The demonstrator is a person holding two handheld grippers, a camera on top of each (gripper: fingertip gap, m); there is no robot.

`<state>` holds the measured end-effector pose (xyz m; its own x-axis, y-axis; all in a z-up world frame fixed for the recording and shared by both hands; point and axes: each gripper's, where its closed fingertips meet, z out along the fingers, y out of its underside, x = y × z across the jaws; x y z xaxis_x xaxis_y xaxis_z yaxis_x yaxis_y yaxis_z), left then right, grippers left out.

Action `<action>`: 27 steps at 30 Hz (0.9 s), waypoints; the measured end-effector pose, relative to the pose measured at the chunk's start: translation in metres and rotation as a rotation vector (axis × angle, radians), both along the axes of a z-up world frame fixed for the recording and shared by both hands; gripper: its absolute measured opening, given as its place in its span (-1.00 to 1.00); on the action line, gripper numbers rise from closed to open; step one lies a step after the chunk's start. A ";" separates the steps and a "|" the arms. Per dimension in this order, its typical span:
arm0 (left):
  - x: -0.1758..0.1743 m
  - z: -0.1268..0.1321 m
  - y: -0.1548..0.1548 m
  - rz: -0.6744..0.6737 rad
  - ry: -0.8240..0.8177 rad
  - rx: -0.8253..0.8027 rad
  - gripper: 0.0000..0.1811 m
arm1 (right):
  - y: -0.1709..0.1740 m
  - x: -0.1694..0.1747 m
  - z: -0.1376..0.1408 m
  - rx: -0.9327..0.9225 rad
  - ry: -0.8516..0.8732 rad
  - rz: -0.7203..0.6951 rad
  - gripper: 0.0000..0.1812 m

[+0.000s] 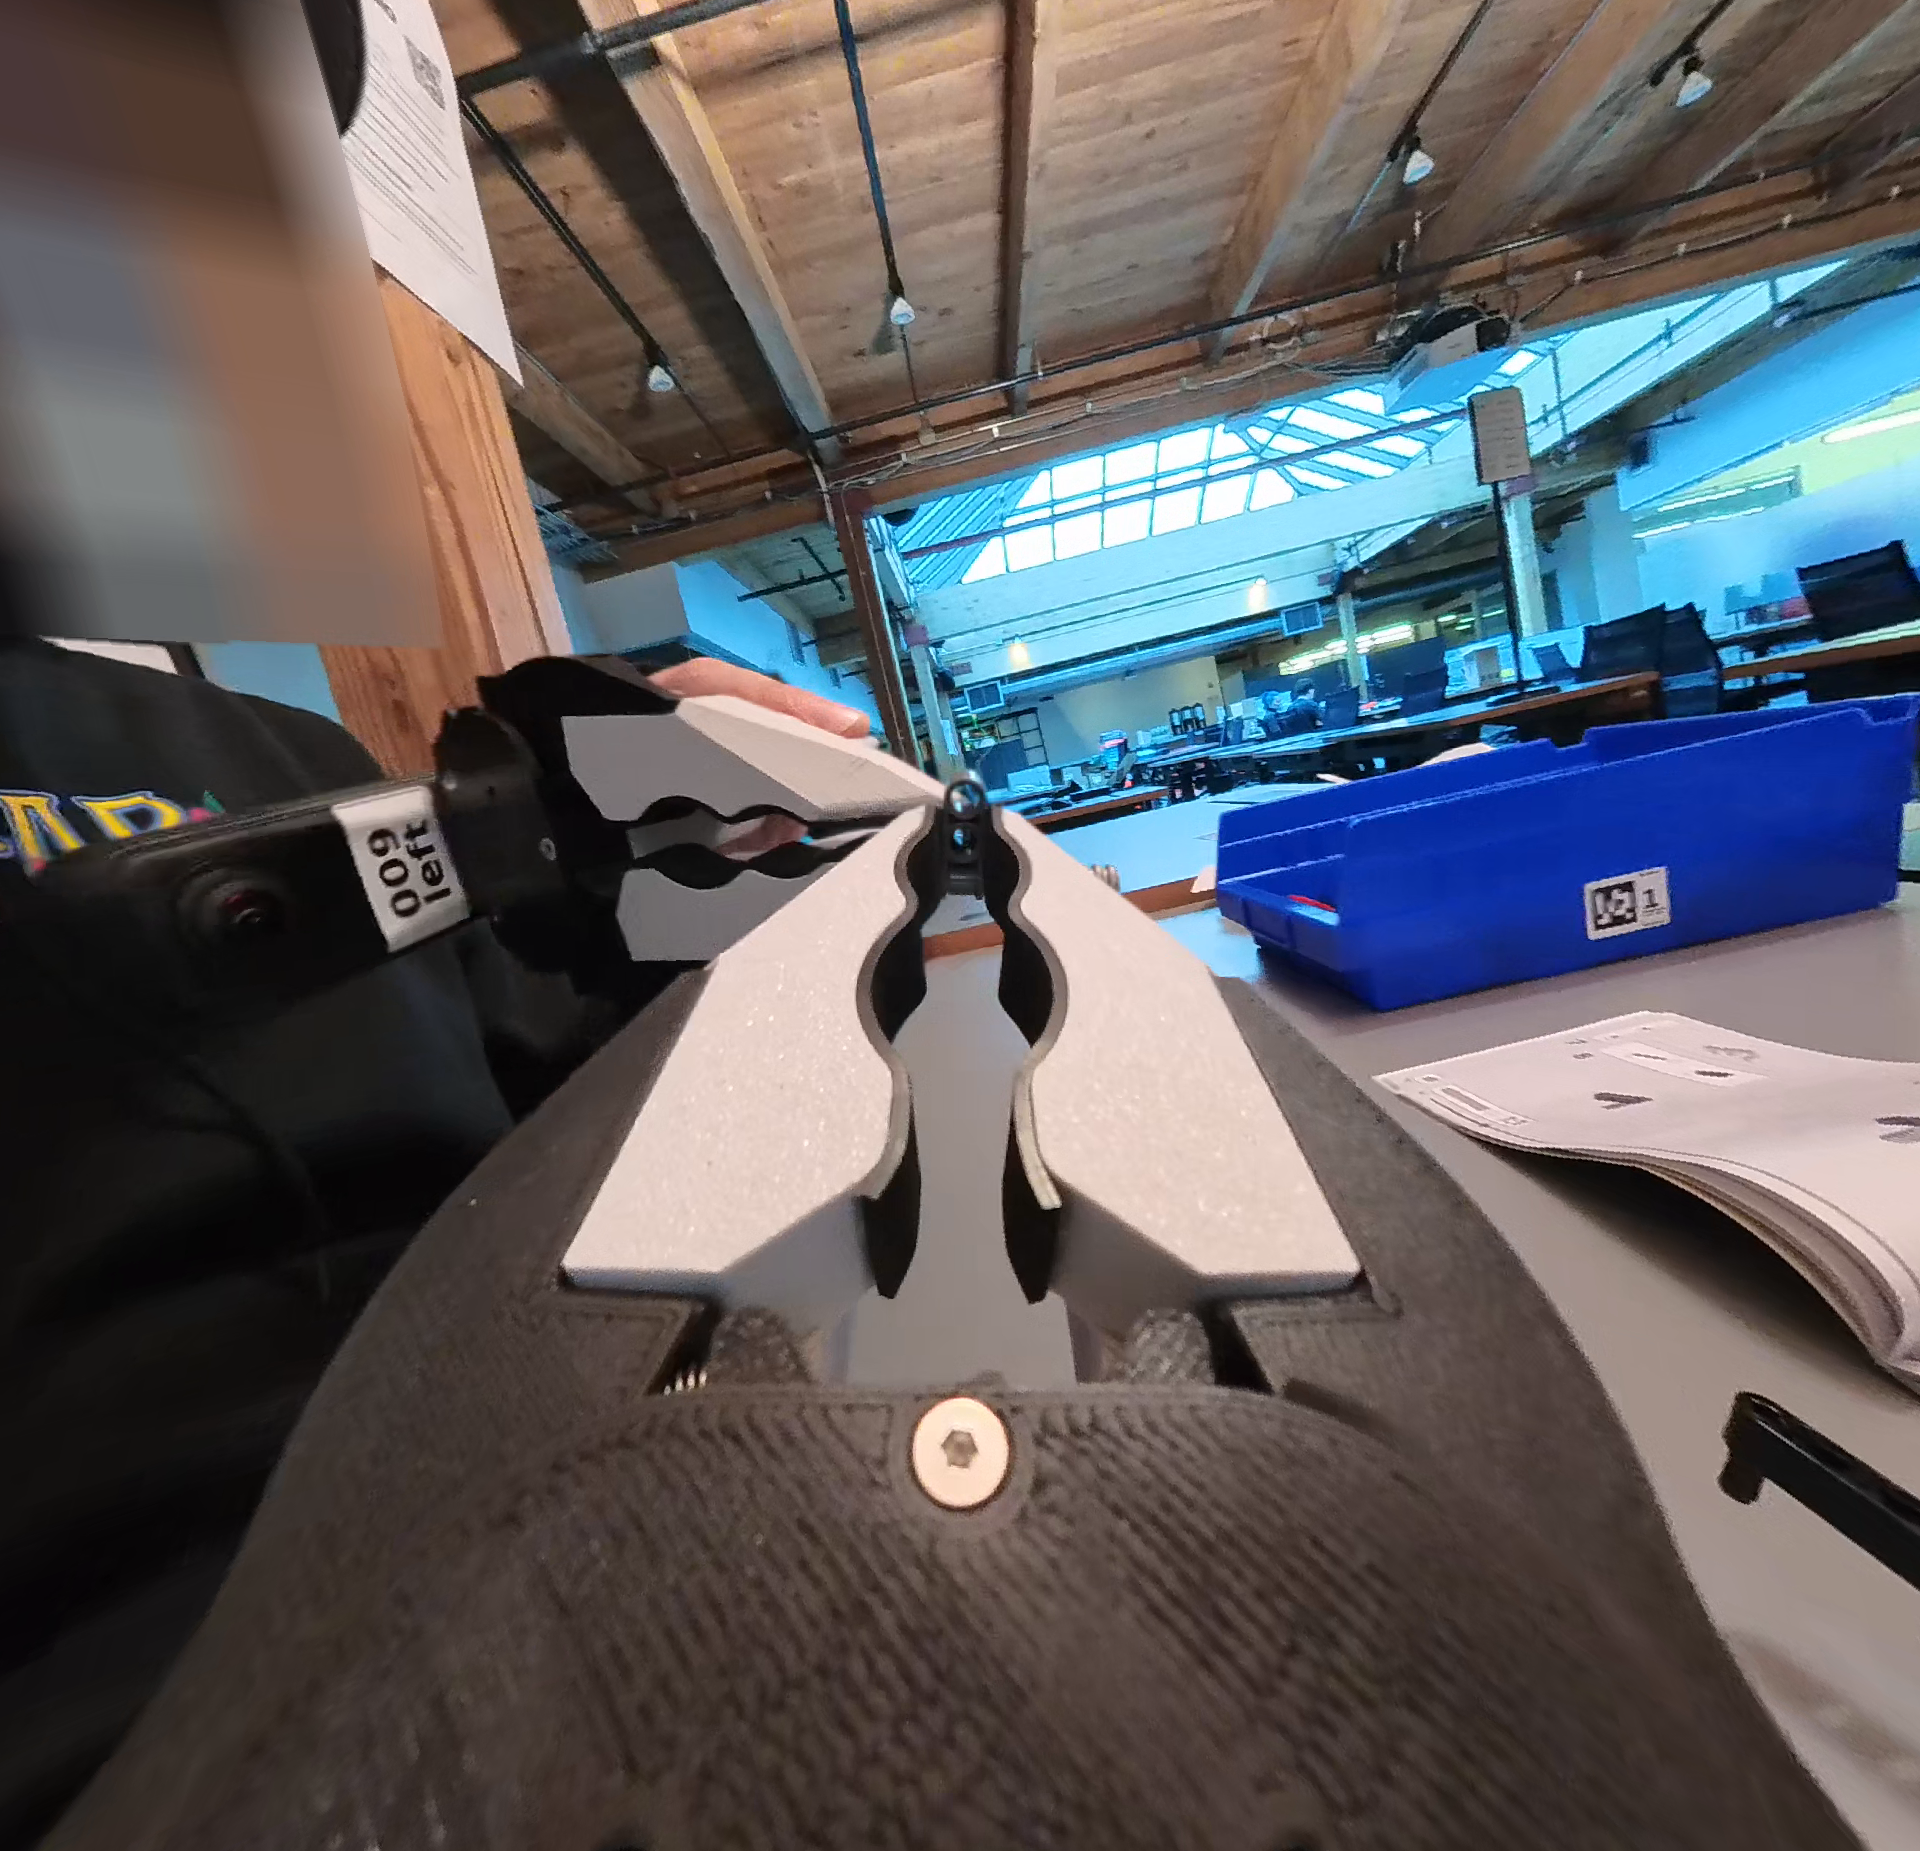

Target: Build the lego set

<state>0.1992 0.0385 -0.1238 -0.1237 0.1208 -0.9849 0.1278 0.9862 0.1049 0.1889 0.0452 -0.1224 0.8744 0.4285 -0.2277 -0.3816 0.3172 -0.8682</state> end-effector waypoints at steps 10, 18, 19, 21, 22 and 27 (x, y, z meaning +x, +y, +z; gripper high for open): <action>-0.003 0.001 -0.009 -0.186 0.124 -0.282 -1.00 | -0.006 -0.002 0.004 0.032 0.025 0.045 -0.94; -0.002 0.001 -0.013 -0.227 0.135 -0.346 -0.99 | -0.008 -0.001 0.005 0.039 0.026 0.056 -0.94; -0.003 0.001 -0.013 -0.248 0.165 -0.383 -0.98 | -0.008 -0.002 0.004 0.037 0.016 0.055 -0.94; -0.008 0.007 -0.017 -0.320 0.193 -0.477 -0.98 | -0.012 -0.006 0.010 0.079 0.024 0.091 -0.95; -0.010 0.009 -0.018 -0.342 0.206 -0.506 -0.98 | -0.012 -0.008 0.012 0.092 0.030 0.105 -0.95; -0.017 0.016 -0.017 -0.407 0.246 -0.567 -0.89 | -0.018 -0.009 0.017 0.130 0.041 0.130 -0.96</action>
